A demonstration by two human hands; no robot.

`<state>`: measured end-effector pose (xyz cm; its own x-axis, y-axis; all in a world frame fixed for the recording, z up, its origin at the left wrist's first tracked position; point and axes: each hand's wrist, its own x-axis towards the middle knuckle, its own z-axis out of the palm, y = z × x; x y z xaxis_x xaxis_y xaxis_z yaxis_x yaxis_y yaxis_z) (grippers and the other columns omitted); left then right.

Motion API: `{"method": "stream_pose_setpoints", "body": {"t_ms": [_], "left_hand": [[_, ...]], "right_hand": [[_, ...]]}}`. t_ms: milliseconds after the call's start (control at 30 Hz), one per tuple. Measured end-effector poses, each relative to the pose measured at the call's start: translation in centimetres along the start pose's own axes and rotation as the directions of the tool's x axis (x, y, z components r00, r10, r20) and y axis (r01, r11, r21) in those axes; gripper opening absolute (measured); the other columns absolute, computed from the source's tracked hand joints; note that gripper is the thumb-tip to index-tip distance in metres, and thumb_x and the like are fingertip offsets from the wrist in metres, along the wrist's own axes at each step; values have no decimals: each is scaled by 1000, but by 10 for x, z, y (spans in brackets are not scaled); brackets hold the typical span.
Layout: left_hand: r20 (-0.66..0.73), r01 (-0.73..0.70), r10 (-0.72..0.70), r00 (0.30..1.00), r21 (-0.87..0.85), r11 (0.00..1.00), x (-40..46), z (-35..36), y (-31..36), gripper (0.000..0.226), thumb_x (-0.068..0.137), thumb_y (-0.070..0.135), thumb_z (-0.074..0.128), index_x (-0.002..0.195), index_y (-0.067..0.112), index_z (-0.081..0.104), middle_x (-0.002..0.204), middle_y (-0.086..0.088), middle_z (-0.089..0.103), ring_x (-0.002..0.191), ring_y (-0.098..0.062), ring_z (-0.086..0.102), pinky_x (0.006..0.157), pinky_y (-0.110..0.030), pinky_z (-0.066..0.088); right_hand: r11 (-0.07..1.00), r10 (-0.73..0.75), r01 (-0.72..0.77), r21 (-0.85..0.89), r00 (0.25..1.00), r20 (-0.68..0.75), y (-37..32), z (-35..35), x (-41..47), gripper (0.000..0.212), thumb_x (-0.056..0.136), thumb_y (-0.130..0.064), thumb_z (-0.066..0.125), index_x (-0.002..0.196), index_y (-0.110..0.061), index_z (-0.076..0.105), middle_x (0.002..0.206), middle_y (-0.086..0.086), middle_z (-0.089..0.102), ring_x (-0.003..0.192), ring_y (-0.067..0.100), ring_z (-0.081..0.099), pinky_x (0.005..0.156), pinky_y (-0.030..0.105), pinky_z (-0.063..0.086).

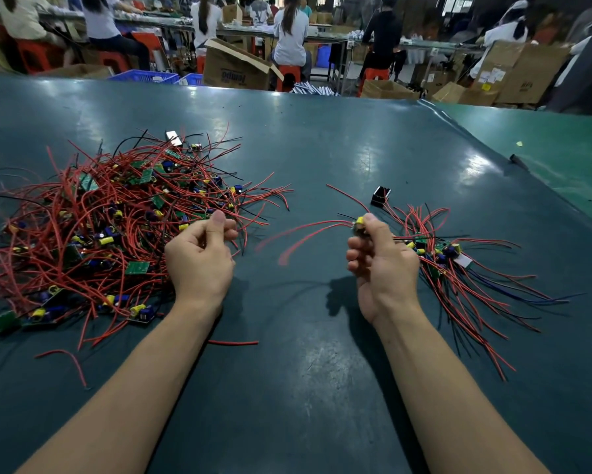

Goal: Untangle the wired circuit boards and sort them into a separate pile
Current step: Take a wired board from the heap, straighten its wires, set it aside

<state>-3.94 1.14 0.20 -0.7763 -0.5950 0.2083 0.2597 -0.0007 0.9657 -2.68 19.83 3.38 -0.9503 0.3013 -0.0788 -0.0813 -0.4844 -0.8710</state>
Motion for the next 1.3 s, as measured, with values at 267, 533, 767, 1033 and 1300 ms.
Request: {"method": "stream_pose_setpoints", "body": {"t_ms": [267, 533, 767, 1033, 1300], "left_hand": [[197, -312, 273, 941, 207, 927, -22, 3, 10, 28, 99, 29, 55, 83, 15, 74, 72, 2, 70, 53, 2, 57, 52, -16, 42], [279, -587, 517, 809, 343, 734, -26, -2, 13, 23, 93, 21, 60, 79, 6, 71, 72, -2, 65, 60, -19, 57, 57, -34, 45], [333, -693, 620, 710, 483, 534, -24, -5, 17, 19, 92, 17, 62, 77, 8, 69, 70, -4, 62, 66, -27, 54, 65, -35, 43], [79, -138, 245, 966, 962, 236, 12, -36, 15, 35, 90, 35, 60, 119, 16, 65, 126, -12, 57, 119, -36, 42, 98, -49, 32], [48, -85, 201, 978, 980, 178, 17, -35, 11, 26, 86, 30, 60, 110, 22, 68, 123, -6, 59, 116, -32, 41, 97, -51, 29]], "right_hand": [[906, 32, 113, 408, 942, -333, -7, -15, 12, 24, 88, -26, 71, 88, -6, 58, 95, 13, 69, 62, 16, 72, 51, 17, 53], [891, 77, 126, 436, 905, -418, -5, -19, 20, 20, 99, -15, 57, 105, 4, 55, 104, 15, 65, 60, 18, 72, 52, 19, 54], [881, 90, 108, 460, 917, -387, -6, -21, 17, 20, 102, -18, 50, 111, 0, 49, 106, 11, 63, 69, 20, 73, 54, 22, 55], [955, 125, -46, 293, 959, -256, -8, -18, 11, 20, 93, -4, 46, 94, -15, 62, 88, -1, 68, 61, 15, 68, 46, 17, 46], [970, 129, -86, 228, 975, -181, -6, -13, 8, 22, 89, -2, 45, 81, -13, 62, 69, 1, 63, 47, 12, 49, 41, 16, 32]]}}
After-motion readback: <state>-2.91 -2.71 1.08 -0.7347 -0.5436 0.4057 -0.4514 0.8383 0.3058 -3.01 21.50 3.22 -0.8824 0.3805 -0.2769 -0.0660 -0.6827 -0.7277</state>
